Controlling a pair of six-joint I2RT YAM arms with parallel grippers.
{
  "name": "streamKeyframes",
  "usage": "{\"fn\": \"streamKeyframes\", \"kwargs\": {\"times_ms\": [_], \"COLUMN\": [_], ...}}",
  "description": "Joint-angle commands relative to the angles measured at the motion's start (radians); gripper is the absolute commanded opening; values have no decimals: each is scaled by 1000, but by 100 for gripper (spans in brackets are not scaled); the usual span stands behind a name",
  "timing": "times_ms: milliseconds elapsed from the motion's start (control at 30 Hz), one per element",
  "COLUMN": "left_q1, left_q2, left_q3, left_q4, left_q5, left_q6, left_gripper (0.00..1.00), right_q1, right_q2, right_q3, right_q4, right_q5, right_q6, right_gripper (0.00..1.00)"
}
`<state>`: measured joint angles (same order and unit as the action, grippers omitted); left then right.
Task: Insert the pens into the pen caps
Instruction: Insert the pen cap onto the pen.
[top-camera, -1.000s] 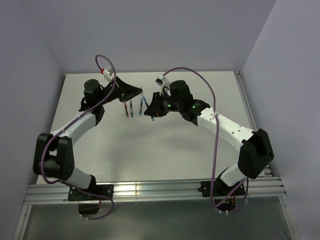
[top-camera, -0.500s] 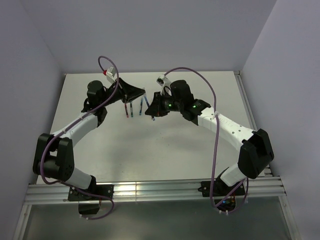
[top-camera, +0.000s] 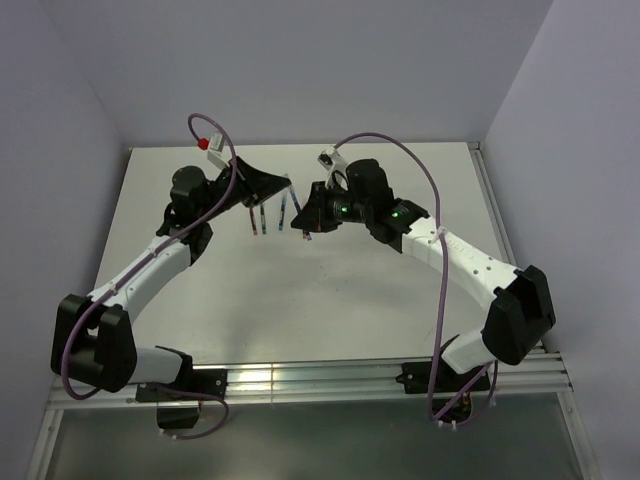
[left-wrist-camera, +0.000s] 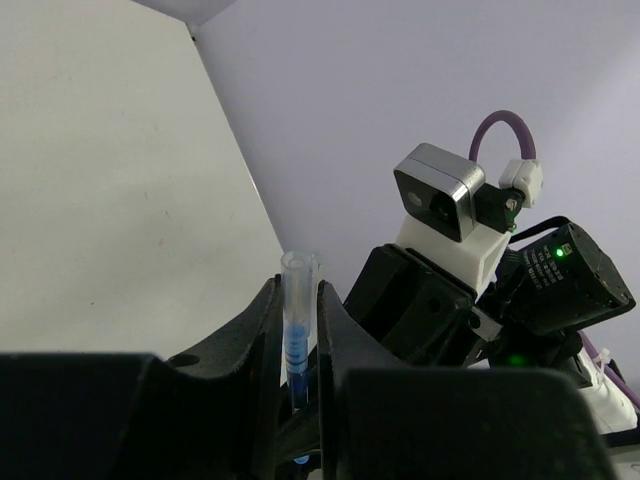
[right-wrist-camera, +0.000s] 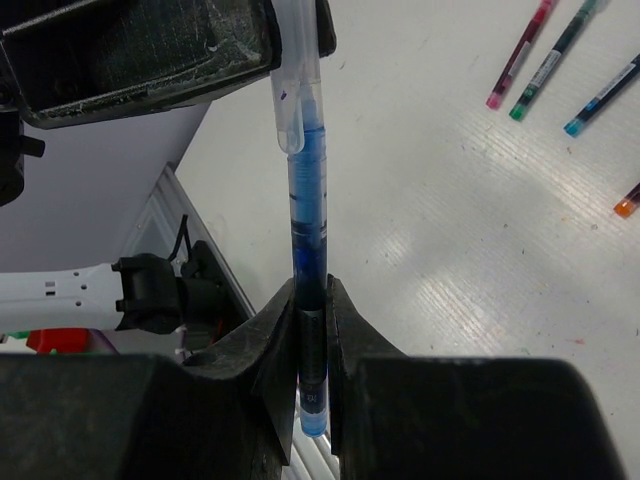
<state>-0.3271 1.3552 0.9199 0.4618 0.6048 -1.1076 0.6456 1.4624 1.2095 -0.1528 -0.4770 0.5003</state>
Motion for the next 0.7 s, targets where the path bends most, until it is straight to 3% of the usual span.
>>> {"fn": "streamKeyframes", "kwargs": {"times_ms": [0,333,667], "left_q1": [-39,-58,-92], "left_q2": [-56,-73,-77], "left_q3": [-21,5,16], "left_q4": [-40,-51,-92], "left_q5": [93,131,162], "left_q6": [34,25,41], "left_gripper": [0,0,0], "right_q1": [-18,-14,3], "right_q2": [-59,-65,-77], "right_q3": [22,41,62], "right_q4": [88,79,44], "right_q5": [97,117,252], "right_q6": [0,-55,-127], "right_gripper": [0,0,0]}}
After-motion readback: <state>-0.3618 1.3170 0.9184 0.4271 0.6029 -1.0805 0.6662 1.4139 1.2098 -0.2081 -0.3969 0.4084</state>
